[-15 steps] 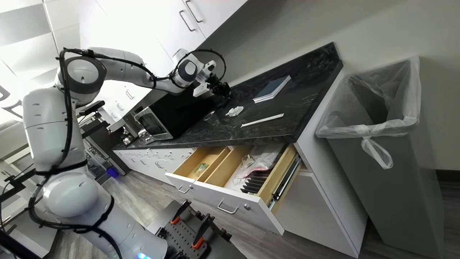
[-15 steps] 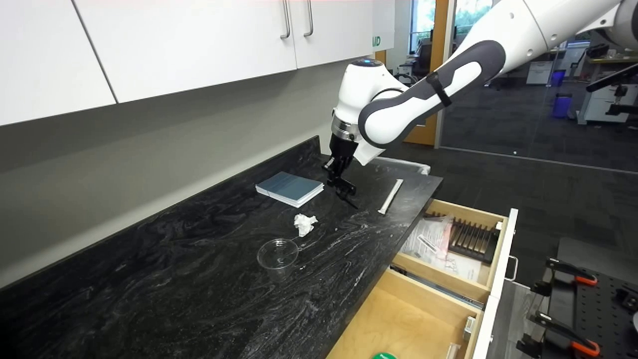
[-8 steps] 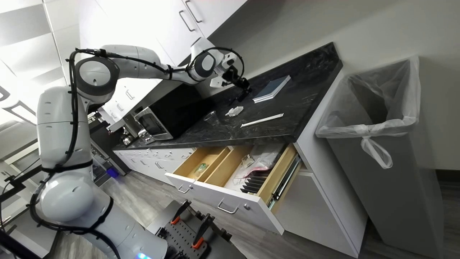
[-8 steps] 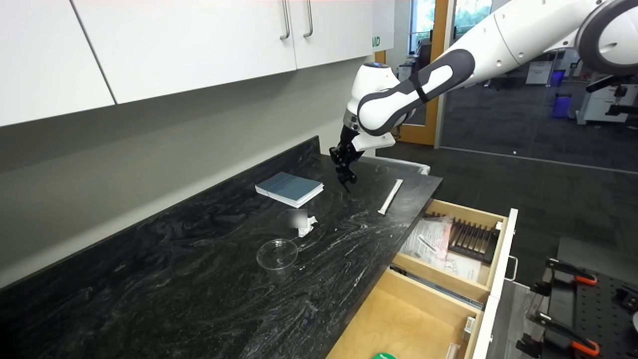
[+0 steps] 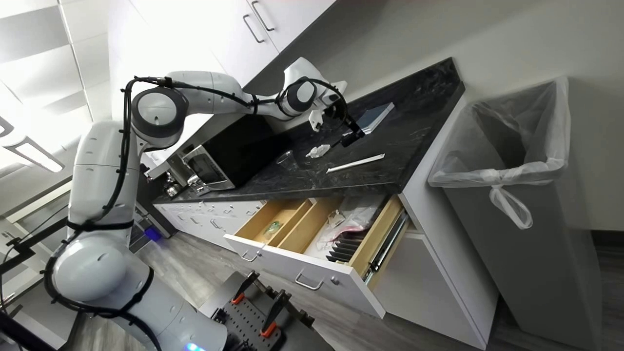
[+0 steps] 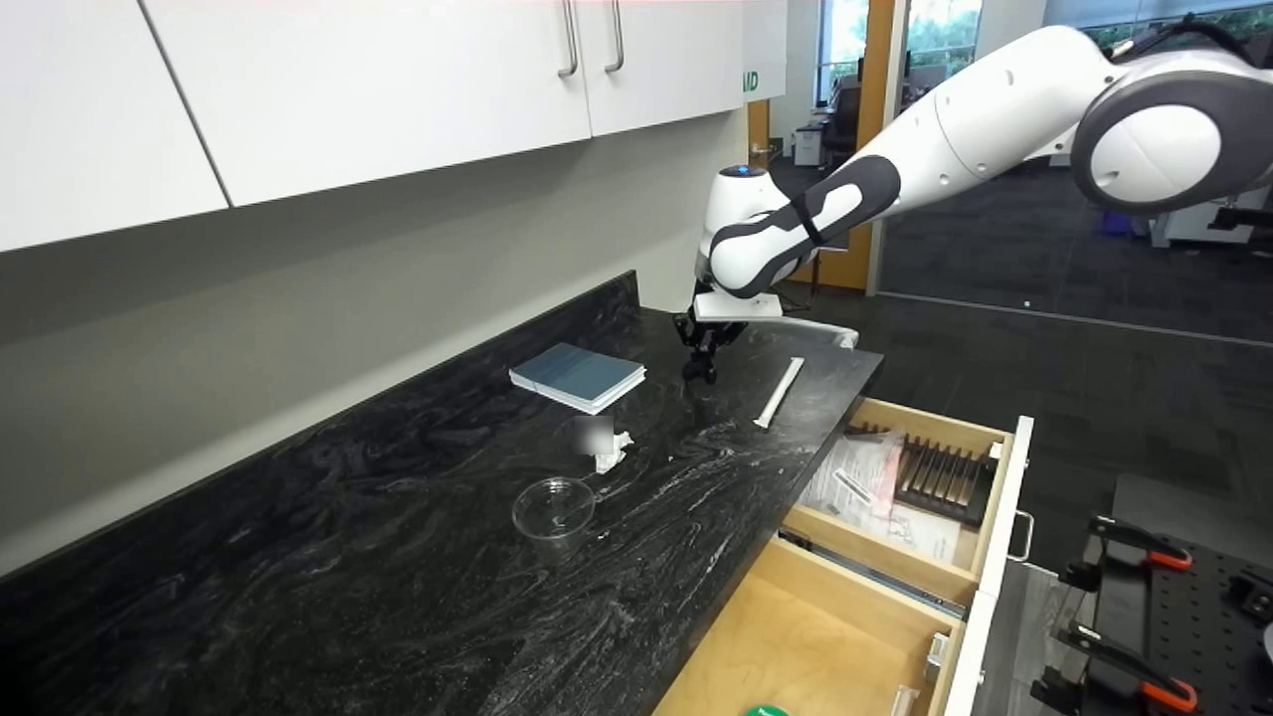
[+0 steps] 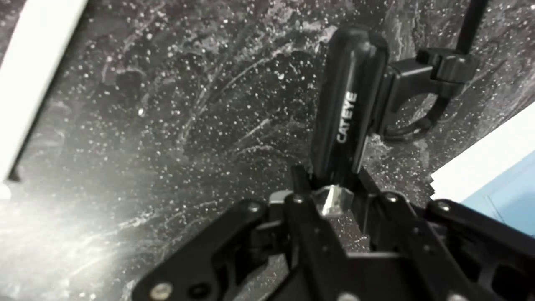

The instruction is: Move the black thing slightly to the right

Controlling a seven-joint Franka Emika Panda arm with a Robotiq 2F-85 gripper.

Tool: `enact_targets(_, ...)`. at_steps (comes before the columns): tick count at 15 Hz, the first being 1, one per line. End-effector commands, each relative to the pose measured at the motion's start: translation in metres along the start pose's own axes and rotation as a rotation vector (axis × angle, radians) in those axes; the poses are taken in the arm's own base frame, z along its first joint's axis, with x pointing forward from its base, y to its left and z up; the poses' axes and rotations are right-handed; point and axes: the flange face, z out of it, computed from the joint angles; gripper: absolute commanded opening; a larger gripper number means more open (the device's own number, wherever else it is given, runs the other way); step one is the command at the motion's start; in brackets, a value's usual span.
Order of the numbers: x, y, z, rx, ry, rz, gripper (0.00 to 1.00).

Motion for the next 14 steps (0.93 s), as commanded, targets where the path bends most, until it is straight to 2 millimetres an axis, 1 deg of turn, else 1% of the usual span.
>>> enact_targets(1,0.003,-0.004,-0.004,0.011,-0.026,0.089,0.54)
enact_targets(2,0.002,-0.004,-0.01,0.02,-0.023,0.099,0.56)
enact_targets(3,0.002,-0.005,-0.016,0.03,-0.022,0.106,0.62)
enact_targets(5,-0.001,-0.007,-0.037,0.045,-0.007,0.091,0.77)
enact_targets(8,-0.012,-0.009,-0.083,0.071,-0.034,0.035,1.0)
enact_targets(11,-0.029,-0.001,-0.119,0.039,-0.09,0.008,1.0)
enact_targets(14,-0.045,0.008,-0.147,0.026,-0.126,0.007,1.0)
